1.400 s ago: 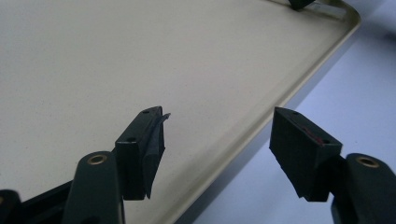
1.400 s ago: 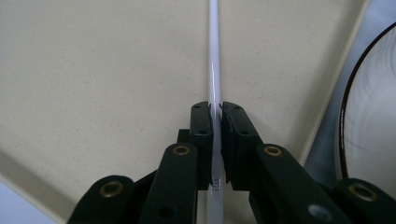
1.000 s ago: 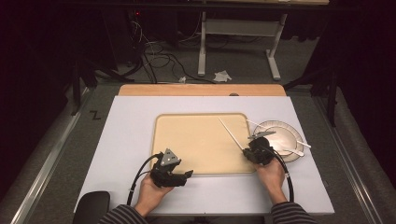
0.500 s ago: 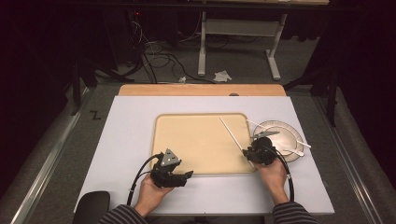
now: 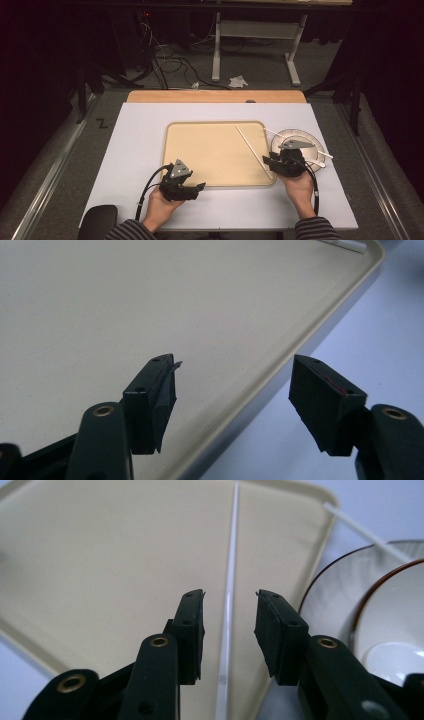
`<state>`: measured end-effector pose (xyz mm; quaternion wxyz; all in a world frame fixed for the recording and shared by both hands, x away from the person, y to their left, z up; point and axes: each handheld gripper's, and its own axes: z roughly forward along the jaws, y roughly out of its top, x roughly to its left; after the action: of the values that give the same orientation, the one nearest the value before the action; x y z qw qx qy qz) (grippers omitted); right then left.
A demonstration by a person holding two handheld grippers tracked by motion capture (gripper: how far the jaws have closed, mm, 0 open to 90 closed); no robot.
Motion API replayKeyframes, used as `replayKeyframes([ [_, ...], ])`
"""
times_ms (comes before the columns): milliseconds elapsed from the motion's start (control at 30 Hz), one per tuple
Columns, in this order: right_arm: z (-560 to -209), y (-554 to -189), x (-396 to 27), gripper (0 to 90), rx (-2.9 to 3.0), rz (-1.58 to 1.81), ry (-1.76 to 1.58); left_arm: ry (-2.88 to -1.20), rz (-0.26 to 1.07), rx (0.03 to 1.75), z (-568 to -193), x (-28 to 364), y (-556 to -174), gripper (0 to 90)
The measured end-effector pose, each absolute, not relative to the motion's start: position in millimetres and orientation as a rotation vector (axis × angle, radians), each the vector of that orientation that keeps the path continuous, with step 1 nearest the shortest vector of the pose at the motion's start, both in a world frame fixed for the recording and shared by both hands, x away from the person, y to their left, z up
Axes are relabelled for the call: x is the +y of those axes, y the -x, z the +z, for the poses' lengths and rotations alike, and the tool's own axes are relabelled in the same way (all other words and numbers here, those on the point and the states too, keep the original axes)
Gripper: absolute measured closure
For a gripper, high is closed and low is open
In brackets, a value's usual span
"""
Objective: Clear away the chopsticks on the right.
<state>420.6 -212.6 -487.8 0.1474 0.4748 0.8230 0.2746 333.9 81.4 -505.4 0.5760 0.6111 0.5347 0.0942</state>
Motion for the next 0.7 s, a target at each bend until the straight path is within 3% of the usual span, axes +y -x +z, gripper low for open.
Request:
replayKeyframes([
  [400,-468.2,-403.2,-225.5,57.9,2.304,0.988,-1.285,-1.425,0.225,1.253,-503.5,85.4,-333.6,35.3],
  [700,-442.7,-401.3,-246.7,57.6,2.218,1.051,-1.29,-1.458,0.214,1.243,-507.2,79.9,-332.2,35.3],
])
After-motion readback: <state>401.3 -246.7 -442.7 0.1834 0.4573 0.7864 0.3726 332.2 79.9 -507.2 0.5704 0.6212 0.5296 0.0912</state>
